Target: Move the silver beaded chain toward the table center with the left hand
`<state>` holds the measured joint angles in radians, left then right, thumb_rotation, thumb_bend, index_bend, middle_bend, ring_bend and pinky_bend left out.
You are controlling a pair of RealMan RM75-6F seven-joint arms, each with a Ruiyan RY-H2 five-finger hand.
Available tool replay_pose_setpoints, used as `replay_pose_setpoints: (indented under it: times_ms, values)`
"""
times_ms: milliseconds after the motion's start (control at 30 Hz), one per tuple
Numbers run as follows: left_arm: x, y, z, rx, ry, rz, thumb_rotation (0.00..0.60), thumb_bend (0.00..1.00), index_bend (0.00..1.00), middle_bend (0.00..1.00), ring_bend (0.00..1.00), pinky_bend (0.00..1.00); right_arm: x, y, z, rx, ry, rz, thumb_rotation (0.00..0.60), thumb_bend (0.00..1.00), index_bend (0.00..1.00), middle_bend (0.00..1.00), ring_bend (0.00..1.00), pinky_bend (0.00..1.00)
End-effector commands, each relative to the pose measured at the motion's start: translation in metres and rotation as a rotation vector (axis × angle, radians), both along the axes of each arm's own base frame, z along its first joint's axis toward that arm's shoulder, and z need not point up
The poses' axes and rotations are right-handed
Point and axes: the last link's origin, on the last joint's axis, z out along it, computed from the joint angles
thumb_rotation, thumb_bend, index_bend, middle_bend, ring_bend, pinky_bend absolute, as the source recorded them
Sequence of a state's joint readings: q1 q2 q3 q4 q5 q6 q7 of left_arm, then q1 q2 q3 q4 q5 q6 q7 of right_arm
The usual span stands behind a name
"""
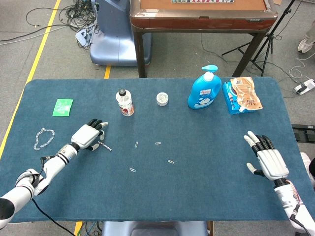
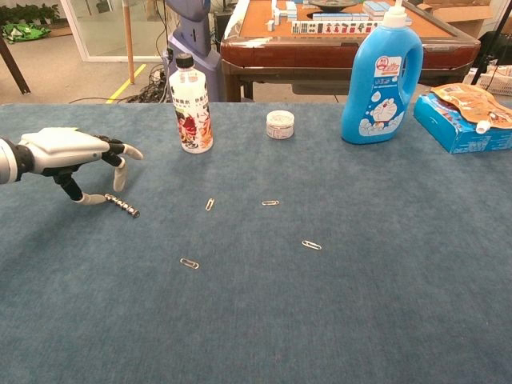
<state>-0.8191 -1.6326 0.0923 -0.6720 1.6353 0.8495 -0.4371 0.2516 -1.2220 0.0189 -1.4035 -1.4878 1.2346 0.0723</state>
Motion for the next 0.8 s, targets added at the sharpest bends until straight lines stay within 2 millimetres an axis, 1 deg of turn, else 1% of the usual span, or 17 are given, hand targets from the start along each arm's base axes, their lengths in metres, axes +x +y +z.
replay_pose_setpoints:
  times_ms: [33,500,800]
  values:
    - [-0.0005,0.0003,-0.0009,-0.002,0.0,0.001,0.6,0.36,0.46,0.0,0.0,0.0,0.0,0.0001,-0.0001,0.001,0.0,0.0,0.6,0.3,0.0,0.0,0.0,0.0]
    - [-0.006,0.0016,-0.0039,-0.012,0.001,0.017,0.6,0.36,0.47,0.0,0.0,0.0,-0.0012,-0.0006,-0.0007,0.001,0.006,-0.003,0.6,0.3,0.0,0.0,0.0,0.0]
    - [-0.0089,0.0025,-0.0048,-0.016,0.0,0.025,0.6,0.36,0.52,0.0,0.0,0.0,-0.0017,-0.001,-0.0013,0.003,0.009,-0.005,0.6,0.3,0.0,0.0,0.0,0.0]
